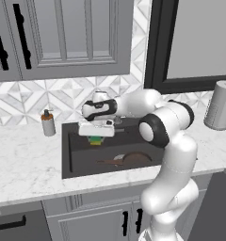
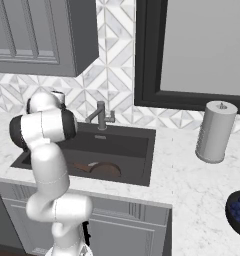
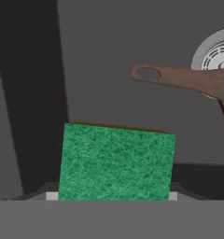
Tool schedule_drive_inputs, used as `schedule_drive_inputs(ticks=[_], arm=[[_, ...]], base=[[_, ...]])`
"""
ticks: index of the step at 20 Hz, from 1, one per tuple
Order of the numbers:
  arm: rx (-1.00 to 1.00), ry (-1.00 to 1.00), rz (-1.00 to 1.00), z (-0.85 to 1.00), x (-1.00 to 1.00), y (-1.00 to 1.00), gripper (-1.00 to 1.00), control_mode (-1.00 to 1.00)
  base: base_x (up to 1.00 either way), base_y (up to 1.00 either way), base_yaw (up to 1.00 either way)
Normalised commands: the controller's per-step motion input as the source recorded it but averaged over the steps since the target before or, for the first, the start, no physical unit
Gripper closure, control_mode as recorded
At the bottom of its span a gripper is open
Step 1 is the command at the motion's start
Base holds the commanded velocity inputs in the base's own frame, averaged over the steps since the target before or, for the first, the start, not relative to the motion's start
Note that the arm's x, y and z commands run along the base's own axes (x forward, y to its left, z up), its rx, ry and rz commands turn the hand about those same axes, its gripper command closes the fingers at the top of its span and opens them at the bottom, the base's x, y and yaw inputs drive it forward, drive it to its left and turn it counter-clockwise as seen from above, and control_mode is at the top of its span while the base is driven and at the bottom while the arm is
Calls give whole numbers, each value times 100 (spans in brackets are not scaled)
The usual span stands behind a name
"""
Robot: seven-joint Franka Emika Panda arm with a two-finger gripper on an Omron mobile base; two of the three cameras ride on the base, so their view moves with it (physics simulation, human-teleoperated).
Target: Pick the pan and sponge and place them into the sink. Then turn on the water.
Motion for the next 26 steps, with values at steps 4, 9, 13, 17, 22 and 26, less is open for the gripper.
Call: schedule_drive_inputs(ticks=[4,9,13,17,22,26], arm=[[0,0,0,-42,1,-16,100,-100],[0,0,0,-35,3,0,100,-100],[-2,0,0,-53,17,0,100,-100],[-9,0,0,-74,29,0,100,-100],[-10,0,0,-64,26,0,100,-100],[-1,1,0,-33,25,0,100,-100]], base=[[0,0,0],[0,0,0],[0,0,0],[0,0,0],[0,0,0],[0,0,0]])
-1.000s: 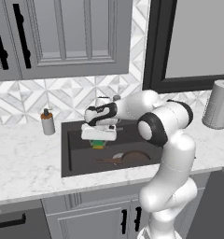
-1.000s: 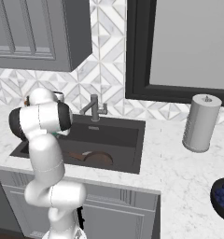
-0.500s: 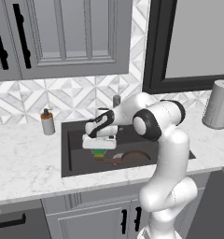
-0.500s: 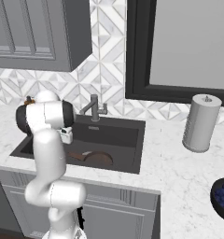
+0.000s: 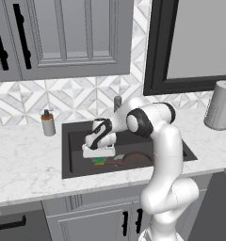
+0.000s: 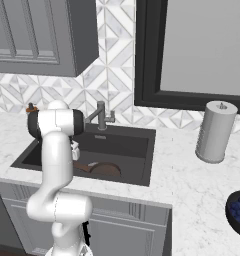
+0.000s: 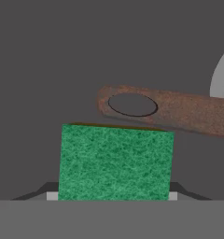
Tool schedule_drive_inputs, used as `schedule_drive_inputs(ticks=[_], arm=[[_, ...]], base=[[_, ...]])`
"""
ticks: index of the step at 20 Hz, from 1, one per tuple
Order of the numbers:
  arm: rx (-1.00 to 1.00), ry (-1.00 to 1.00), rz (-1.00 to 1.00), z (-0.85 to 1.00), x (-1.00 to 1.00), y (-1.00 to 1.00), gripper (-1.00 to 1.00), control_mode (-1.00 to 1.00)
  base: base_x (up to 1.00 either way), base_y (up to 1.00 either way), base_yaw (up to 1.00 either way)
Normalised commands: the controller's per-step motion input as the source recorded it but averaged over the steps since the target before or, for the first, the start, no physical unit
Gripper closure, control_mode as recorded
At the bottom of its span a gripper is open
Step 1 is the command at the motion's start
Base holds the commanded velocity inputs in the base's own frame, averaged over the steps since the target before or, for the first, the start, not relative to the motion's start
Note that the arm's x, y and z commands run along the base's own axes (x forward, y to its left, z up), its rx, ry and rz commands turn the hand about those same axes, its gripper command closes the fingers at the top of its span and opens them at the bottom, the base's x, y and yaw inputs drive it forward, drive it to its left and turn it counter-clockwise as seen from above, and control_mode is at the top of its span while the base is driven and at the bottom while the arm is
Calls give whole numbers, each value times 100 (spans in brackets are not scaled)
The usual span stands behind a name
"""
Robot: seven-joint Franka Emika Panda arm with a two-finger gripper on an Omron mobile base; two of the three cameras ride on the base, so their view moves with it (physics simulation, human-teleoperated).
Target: Pick the pan and sponge and place them into the sink. Then turn on the water.
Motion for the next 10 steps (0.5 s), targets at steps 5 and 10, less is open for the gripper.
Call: schedule_drive_inputs(ticks=[5,10], arm=[[0,2,0,-25,22,0,100,-100],[0,0,0,-33,27,0,100,-100]], base=[[0,0,0],[0,0,0]])
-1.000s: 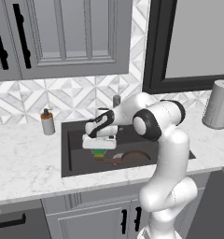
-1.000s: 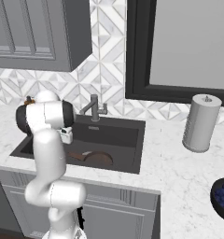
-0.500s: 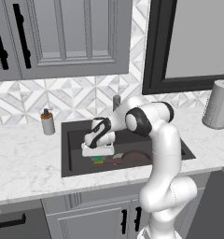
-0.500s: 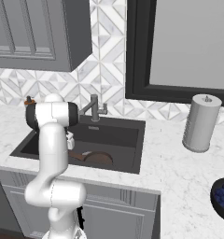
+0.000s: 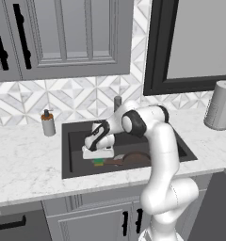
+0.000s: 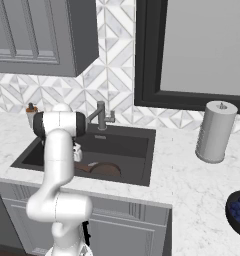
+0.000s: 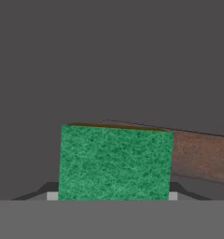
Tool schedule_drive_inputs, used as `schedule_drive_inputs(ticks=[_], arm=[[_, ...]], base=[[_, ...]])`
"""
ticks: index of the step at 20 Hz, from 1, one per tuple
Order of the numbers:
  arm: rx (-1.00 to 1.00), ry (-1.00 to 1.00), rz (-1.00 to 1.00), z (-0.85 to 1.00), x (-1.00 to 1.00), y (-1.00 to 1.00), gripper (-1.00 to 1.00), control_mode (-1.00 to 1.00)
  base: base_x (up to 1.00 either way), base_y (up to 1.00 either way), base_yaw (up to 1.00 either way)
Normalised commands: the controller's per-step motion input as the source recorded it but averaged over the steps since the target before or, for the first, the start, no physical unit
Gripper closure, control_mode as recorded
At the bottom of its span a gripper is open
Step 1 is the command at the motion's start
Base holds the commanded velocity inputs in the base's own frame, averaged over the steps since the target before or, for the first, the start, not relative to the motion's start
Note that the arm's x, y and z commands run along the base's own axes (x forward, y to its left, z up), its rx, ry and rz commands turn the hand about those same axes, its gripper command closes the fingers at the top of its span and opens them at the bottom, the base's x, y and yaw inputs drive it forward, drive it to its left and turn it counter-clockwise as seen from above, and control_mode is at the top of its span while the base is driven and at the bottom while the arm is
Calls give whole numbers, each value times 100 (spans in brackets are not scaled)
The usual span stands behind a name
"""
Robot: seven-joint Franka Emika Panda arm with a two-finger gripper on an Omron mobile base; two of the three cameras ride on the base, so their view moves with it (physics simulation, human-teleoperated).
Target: Pick the pan and sponge and place them into the sink. Then turn on the water.
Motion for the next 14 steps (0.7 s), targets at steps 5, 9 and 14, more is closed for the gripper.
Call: schedule_drive_inputs(ticks=[5,9,14], arm=[[0,0,0,-21,24,0,100,-100],[0,0,0,-21,32,0,100,-100],[0,0,0,-15,23,0,-100,-100]], base=[[0,0,0],[0,0,0],[0,0,0]])
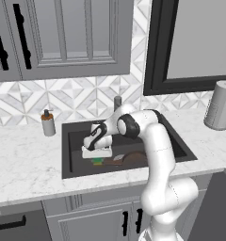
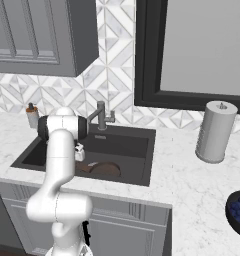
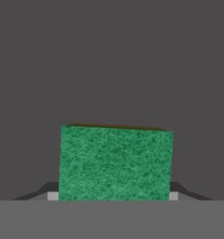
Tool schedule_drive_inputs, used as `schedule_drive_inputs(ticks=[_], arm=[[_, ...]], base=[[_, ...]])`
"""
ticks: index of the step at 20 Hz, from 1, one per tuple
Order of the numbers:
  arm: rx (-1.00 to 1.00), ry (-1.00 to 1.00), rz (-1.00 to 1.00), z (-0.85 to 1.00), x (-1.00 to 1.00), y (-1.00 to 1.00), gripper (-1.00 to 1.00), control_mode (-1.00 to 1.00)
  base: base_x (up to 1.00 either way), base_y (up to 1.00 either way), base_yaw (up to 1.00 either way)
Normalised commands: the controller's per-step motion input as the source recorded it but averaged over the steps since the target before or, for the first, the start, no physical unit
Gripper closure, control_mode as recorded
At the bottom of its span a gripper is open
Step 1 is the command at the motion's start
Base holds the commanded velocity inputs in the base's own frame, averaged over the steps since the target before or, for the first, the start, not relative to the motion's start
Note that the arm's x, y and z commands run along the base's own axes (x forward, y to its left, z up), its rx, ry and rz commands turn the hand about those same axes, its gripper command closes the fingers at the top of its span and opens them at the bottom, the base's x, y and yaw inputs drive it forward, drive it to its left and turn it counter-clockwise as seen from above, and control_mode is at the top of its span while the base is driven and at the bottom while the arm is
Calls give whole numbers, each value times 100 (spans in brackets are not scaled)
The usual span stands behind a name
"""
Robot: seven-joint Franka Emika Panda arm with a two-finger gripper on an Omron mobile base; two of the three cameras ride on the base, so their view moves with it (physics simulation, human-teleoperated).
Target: Pick the pan and sponge and place them into the sink. Then turn on the water.
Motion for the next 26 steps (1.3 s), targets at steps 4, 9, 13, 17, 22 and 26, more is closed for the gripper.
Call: schedule_drive_inputs(ticks=[4,9,13,17,22,26], arm=[[0,0,0,0,0,0,-100,-100],[0,0,0,1,0,0,-100,-100],[0,-1,0,31,-9,0,-100,-100],[0,-7,0,81,-29,-12,-100,-100],[0,-10,0,100,-58,-20,-100,-100],[0,-10,0,100,-71,-15,-100,-100]], base=[[0,0,0],[0,0,0],[0,0,0],[0,0,0],[0,0,0],[0,0,0]])
